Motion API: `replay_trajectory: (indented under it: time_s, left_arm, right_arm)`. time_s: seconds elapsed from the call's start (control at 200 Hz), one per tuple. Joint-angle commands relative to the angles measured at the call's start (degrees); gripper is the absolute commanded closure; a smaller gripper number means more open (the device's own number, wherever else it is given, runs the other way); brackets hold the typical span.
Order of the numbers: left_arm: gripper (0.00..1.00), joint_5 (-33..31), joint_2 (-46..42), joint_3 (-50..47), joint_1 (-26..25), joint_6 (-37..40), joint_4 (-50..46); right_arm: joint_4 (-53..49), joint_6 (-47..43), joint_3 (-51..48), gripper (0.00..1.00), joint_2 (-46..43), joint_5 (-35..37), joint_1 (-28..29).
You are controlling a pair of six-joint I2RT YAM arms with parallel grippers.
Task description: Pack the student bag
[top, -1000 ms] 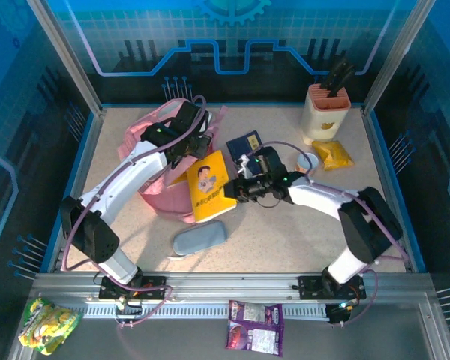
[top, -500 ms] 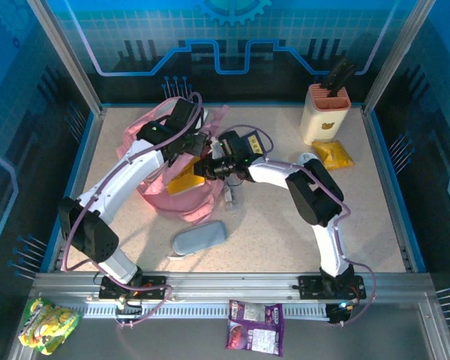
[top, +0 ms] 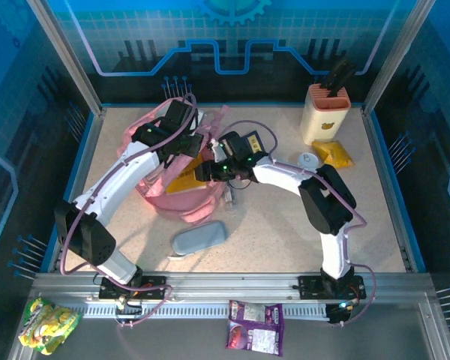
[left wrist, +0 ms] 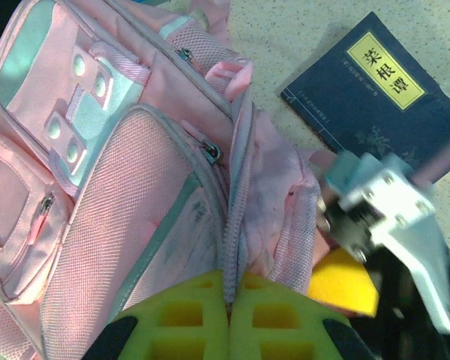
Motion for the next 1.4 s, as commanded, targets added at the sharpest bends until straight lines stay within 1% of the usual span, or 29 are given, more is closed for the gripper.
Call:
replay_trajectory:
  time_s: [0.0,0.13,0.22,0.335,0.44,0.51,0.63,0.71,0.83,0.905,0.97,1.161,1.256,1.321,1.396]
  left_arm:
    - [1.0,-0.1,-3.1,0.5,0.6,0.0,4.3]
    - [1.0,0.2,-3.3,0.0,0.6,-0.2,4.7]
    - [1.0,0.1,-3.1,0.4,0.6,-0.2,4.5]
    - [1.0,0.6,-3.0,1.0,0.7,-0.1,3.8]
    - [1.0,0.7,-3.7,0.3,0.6,0.4,4.5]
    - [1.0,0.9,-4.7,-1.2,0.7,1.3,6.0]
    - [1.0,1.1,-5.6,-2.6,1.3,2.2,7.3]
    - [1.0,0.7,-5.7,-2.8,1.9,2.4,6.8]
    - [1.0,-0.2,-6.5,-4.8,2.5,1.4,6.5]
    - [1.0,0.3,-7.1,-6.7,2.6,0.2,6.9]
    - [1.0,0.0,-7.3,-8.2,2.6,-0.9,7.0]
    - [1.0,-1.1,-7.0,-11.8,3.7,-2.3,6.0]
    - [1.0,-1.9,-6.6,-12.5,4.1,-3.4,4.0]
    - [1.0,-0.7,-6.9,-13.4,4.1,-4.5,3.1]
    - [1.0,4.0,-7.6,-15.3,4.0,-5.9,3.6]
  right_arm:
    - [-5.4,-4.6,-2.7,0.52,-1.8,3.7,1.9]
    - [-4.9,-4.6,-3.0,0.68,0.6,3.5,2.6]
    - [-3.9,-5.4,-1.8,0.75,2.6,5.3,3.0]
    - [-4.0,-6.7,2.2,0.79,5.7,7.7,3.3]
    - [3.4,-6.6,3.3,0.83,6.8,8.1,3.3]
    - [7.0,-6.6,5.0,0.84,8.2,7.7,3.3]
    - [7.6,-6.8,9.4,0.82,10.6,5.8,3.3]
    - [8.0,-6.8,8.1,0.8,9.4,5.7,3.3]
    - [12.3,-7.7,0.3,0.74,2.4,4.1,3.4]
    - [13.7,-8.6,-4.8,0.7,-3.1,4.5,3.4]
    - [12.9,-9.3,-8.3,0.66,-7.7,5.4,3.1]
    - [9.1,-8.4,-16.0,0.61,-18.6,6.4,0.0]
    - [7.5,-7.7,-19.9,0.54,-23.2,7.7,-2.6]
    - [4.0,-7.9,-20.6,0.5,-25.0,8.2,-5.0]
    - [0.2,-8.5,-21.5,0.48,-26.5,9.3,-7.6]
